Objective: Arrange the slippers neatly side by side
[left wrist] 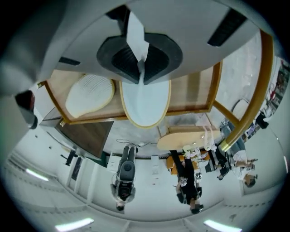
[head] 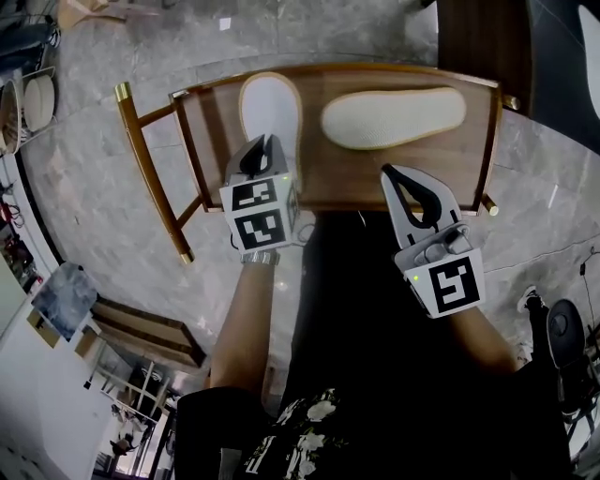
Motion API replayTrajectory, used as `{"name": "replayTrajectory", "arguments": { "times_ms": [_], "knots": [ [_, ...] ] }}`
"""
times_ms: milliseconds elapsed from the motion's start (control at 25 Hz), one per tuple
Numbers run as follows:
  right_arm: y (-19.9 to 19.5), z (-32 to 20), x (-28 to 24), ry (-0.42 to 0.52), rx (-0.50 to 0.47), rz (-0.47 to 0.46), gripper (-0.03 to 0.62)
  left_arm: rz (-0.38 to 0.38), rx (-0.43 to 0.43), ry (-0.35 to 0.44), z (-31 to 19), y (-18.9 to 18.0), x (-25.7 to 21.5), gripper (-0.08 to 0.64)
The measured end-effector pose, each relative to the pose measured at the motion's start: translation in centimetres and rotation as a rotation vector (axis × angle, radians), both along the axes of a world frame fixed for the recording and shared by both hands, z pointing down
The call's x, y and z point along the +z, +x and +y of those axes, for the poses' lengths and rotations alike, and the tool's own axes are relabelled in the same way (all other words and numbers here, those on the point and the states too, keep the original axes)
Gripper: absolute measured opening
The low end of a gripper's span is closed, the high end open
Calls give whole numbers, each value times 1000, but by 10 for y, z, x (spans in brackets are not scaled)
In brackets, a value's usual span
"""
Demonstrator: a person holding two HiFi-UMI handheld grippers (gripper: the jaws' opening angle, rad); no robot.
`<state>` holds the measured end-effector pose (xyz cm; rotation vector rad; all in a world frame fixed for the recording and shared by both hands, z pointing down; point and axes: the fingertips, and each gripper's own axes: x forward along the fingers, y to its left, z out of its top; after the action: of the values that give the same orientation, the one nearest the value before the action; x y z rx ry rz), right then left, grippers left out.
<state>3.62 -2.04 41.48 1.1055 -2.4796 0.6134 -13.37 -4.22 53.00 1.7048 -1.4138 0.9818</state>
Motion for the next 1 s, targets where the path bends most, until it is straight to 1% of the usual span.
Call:
{"name": "replayTrajectory", "arguments": {
  "times_ms": [80,160,360,480,560,600,680,720,760,800,840,920,1000],
  "knots": [
    [-2,1,-1,-2,19,1,-7,36,-39,-16,4,-3,5,21],
    [-5,2,0,-6,35,3,-6,39,-53,-11,5,-7,9,21],
    [-16,10,3,-2,59,9,-6,43,-25,-3,3,-8,21,23],
    [-21,14,4,-12,71,21,-7,64,-1,3,1,-3,23,23],
    [-25,14,3,-5,82,25,-7,83,-4,7,1,-2,26,23],
    [-26,15,2,-2,88,26,-6,102,-14,3,2,-2,28,32],
    [-29,16,0,-3,99,29,-6,159,-33,-21,7,0,33,125],
    [-30,16,-1,4,106,29,-6,176,-28,-27,9,2,34,146],
    [-29,14,-3,16,112,28,-6,171,-4,-20,10,4,33,164],
    [-29,13,-5,26,120,28,-6,143,38,0,11,5,30,166],
    [-29,12,-7,32,127,27,-6,97,97,29,12,5,24,166],
    [-29,10,-11,40,135,30,-7,-17,244,95,15,6,11,163],
    [-29,7,-15,50,136,33,-6,-117,383,156,19,7,-4,132]
  ]
}}
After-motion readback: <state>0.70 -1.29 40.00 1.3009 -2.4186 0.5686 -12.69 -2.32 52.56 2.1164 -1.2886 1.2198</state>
